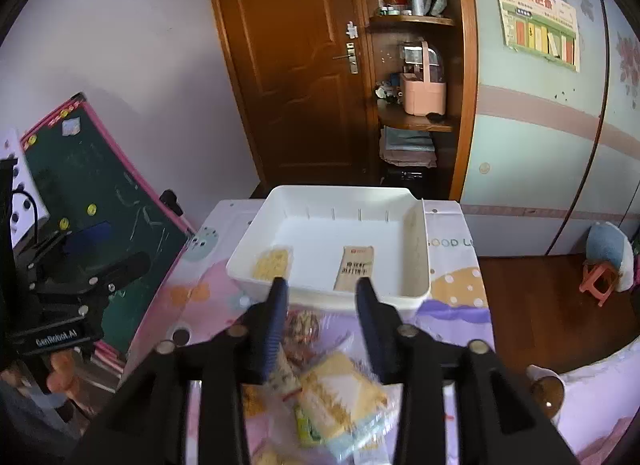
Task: Organize snacks
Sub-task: 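Move both tools back over the snack pile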
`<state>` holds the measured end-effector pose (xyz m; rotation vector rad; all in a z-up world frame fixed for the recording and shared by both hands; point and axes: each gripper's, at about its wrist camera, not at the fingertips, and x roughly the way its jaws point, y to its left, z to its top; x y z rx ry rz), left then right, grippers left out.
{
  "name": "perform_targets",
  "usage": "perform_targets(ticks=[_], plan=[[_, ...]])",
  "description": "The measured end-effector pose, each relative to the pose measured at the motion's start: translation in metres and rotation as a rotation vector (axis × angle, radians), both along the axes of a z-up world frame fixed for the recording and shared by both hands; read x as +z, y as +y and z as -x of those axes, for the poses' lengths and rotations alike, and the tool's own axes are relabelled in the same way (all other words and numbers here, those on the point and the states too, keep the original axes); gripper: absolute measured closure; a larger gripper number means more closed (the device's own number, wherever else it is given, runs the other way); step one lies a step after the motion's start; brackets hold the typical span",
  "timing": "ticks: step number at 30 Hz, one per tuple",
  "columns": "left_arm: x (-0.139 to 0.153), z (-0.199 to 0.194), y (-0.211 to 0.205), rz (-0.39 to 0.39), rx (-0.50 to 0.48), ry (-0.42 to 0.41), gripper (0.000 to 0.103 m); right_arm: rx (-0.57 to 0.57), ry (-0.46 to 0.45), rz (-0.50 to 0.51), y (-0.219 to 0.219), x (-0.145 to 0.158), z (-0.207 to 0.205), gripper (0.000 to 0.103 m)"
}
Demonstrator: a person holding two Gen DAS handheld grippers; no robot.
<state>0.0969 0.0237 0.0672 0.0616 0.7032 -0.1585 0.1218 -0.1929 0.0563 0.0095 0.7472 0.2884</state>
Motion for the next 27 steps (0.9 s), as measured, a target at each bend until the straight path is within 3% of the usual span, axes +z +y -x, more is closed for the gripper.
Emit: perform_targets(ticks=[2,4,8,18,27], plan=[[0.003,0.012,0.003,0.022,-0.009,0.013,0.010,0.004,-0.044,0.014,0.002,0.004,0.018,0.043],[0.006,0.027,0.006,0.033,-0.015,0.004,0.008,0.011,-0.080,0.020,0.004,0.007,0.037,0.038],[0.001,0.054,0.008,0.018,-0.020,-0.013,0.006,0.027,-0.067,0.011,0.010,0.001,0.067,0.036],[-0.043,0.113,0.012,-0.026,-0.032,-0.017,0.006,0.021,0.101,0.076,0.022,-0.068,0.103,0.033],[-0.094,0.110,0.011,-0.146,-0.058,0.053,0.006,-0.042,0.298,0.016,0.012,-0.118,0.101,0.033]])
